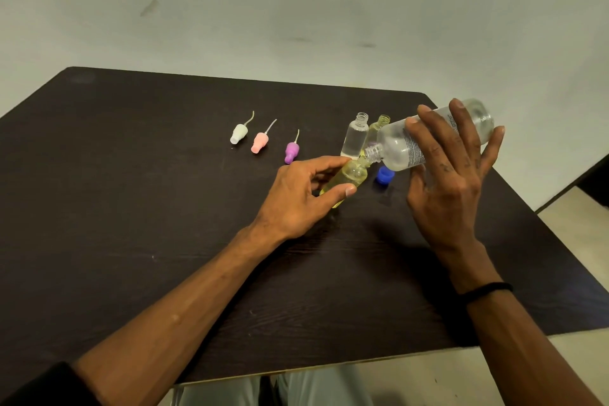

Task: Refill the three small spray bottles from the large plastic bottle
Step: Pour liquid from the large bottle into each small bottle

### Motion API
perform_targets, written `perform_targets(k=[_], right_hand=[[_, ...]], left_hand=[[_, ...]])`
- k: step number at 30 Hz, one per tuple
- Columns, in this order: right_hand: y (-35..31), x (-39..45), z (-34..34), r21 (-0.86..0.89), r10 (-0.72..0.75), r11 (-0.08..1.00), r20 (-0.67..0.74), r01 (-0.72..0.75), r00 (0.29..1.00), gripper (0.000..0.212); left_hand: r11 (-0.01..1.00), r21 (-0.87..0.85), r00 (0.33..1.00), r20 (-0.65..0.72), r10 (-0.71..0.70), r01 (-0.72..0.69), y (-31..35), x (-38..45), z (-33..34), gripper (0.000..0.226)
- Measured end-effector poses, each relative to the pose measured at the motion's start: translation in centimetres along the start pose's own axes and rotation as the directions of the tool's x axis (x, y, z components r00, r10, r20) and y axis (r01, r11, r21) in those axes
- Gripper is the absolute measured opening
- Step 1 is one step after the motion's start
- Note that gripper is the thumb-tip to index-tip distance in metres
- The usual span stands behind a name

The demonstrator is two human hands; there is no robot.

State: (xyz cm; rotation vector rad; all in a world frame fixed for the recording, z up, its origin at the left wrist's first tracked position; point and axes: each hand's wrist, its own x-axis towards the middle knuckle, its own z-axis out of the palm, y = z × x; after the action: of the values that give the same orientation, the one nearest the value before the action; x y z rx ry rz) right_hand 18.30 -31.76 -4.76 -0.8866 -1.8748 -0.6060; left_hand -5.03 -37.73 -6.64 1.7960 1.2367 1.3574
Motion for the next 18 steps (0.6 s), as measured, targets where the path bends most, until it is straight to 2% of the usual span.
perform_targets(k=[18], right_hand=[[0.11,0.09,0.09,-0.003,-0.018,1.000,-0.007,0.018,1.000,0.065]], left_hand=[[1.000,0.010,1.000,0.008,0.007,-0.008,-0.17,0.09,-0.06,0.047]])
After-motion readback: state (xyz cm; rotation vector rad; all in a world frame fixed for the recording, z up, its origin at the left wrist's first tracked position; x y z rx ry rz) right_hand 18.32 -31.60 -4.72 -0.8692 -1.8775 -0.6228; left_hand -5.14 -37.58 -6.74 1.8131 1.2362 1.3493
